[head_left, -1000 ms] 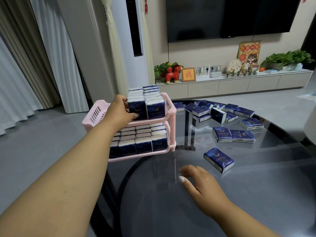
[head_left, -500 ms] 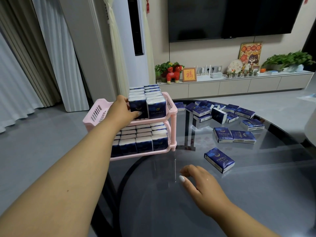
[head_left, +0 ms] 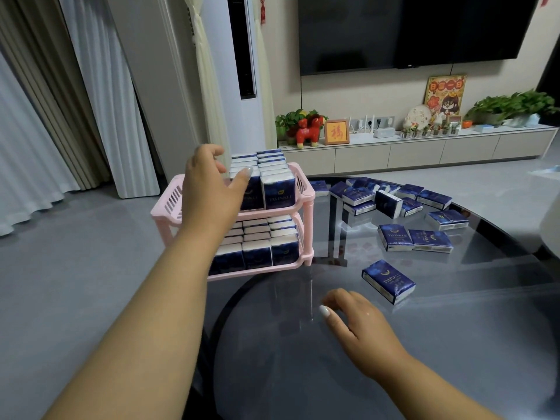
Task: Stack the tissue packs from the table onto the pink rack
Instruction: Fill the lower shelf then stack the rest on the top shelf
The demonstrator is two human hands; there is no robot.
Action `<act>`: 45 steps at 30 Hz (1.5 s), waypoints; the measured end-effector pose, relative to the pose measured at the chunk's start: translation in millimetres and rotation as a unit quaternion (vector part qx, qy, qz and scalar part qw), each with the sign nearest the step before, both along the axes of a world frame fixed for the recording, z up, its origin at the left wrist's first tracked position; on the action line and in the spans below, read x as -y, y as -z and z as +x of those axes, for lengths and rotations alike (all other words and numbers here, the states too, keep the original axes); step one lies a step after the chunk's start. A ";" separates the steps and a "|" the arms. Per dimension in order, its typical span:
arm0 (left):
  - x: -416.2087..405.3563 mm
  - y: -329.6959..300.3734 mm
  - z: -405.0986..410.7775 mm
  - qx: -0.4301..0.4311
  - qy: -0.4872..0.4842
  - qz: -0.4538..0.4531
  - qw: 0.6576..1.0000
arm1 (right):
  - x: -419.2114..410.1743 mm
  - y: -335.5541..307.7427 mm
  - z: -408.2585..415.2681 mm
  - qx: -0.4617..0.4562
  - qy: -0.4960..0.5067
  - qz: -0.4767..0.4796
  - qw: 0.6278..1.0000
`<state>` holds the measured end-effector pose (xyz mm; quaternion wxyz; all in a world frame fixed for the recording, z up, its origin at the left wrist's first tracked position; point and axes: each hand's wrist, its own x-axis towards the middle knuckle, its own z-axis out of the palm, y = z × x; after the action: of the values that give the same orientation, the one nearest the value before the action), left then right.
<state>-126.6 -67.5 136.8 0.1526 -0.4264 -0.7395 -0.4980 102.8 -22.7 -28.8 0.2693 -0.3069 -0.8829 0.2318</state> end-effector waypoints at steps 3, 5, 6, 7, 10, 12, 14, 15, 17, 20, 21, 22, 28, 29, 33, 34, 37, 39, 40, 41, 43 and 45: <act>10.1 12.5 39.3 0.019 0.062 0.089 0.994 | -0.6 2.2 1.5 -0.015 0.010 0.005 1.000; 11.6 29.1 63.7 0.040 0.110 0.088 0.989 | -0.7 3.9 3.1 -0.026 0.027 0.004 0.999; 10.4 39.8 74.0 0.052 0.132 0.072 0.987 | -0.8 4.8 3.6 -0.037 0.038 0.005 0.999; 8.6 51.2 83.5 0.066 0.151 0.049 0.985 | -0.7 5.3 4.0 -0.052 0.053 0.006 0.997; 1.5 86.3 103.2 0.126 0.189 -0.018 0.974 | -3.4 3.3 8.6 -0.109 0.134 0.073 0.982; -1.1 106.1 112.6 0.195 0.204 -0.055 0.958 | -11.0 0.1 15.9 -0.132 0.217 0.142 0.957; -2.3 125.4 121.8 0.249 0.202 -0.101 0.942 | -21.1 -3.1 25.6 -0.116 0.300 0.138 0.937; -3.2 135.1 125.8 0.271 0.199 -0.121 0.934 | -26.7 -3.8 30.1 -0.086 0.329 0.104 0.935; -4.5 148.0 133.3 0.317 0.199 -0.149 0.915 | -36.0 -2.4 37.6 0.002 0.349 0.005 0.937; -7.8 153.2 141.8 0.367 0.212 -0.155 0.892 | -44.4 1.5 40.2 0.057 0.334 -0.061 0.939; -9.8 152.5 143.2 0.376 0.213 -0.152 0.889 | -45.2 1.2 39.6 0.057 0.335 -0.066 0.938; -12.2 151.6 144.7 0.383 0.214 -0.153 0.886 | -45.4 0.3 38.9 0.049 0.339 -0.070 0.937; -31.9 152.1 147.5 0.467 0.230 -0.115 0.846 | -39.2 -2.3 42.7 -0.116 0.271 -0.155 0.943; -34.4 153.4 146.9 0.480 0.233 -0.102 0.840 | -37.1 -2.1 42.2 -0.123 0.241 -0.160 0.949; -36.1 158.6 143.0 0.491 0.223 -0.054 0.840 | -33.7 -7.8 33.2 -0.250 0.212 -0.223 0.918; -35.2 159.4 142.0 0.488 0.226 -0.042 0.842 | -39.5 -10.7 31.7 -0.268 0.242 -0.231 0.903; -34.6 162.5 138.9 0.478 0.227 -0.007 0.848 | -72.6 -16.7 30.9 -0.201 0.334 -0.178 0.903; -35.5 164.2 138.1 0.458 0.225 -0.001 0.860 | -97.0 -22.8 29.6 -0.130 0.360 -0.124 0.915; -35.6 164.1 138.5 0.453 0.228 0.001 0.862 | -108.6 -25.6 28.6 -0.096 0.364 -0.098 0.921; -36.1 164.7 138.7 0.449 0.232 0.002 0.863 | -119.8 -27.6 27.7 -0.060 0.365 -0.070 0.926; -37.0 164.6 139.6 0.442 0.241 0.001 0.864 | -138.2 -30.1 25.2 0.034 0.355 0.001 0.934; -39.3 167.1 139.4 0.435 0.243 0.004 0.867 | -153.0 -26.0 23.9 0.154 0.338 0.062 0.927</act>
<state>12.9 -28.2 -30.3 -0.3089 -0.3321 -0.6014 -0.6577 126.7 130.3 -2.8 0.2110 -0.6016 -0.7701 0.0224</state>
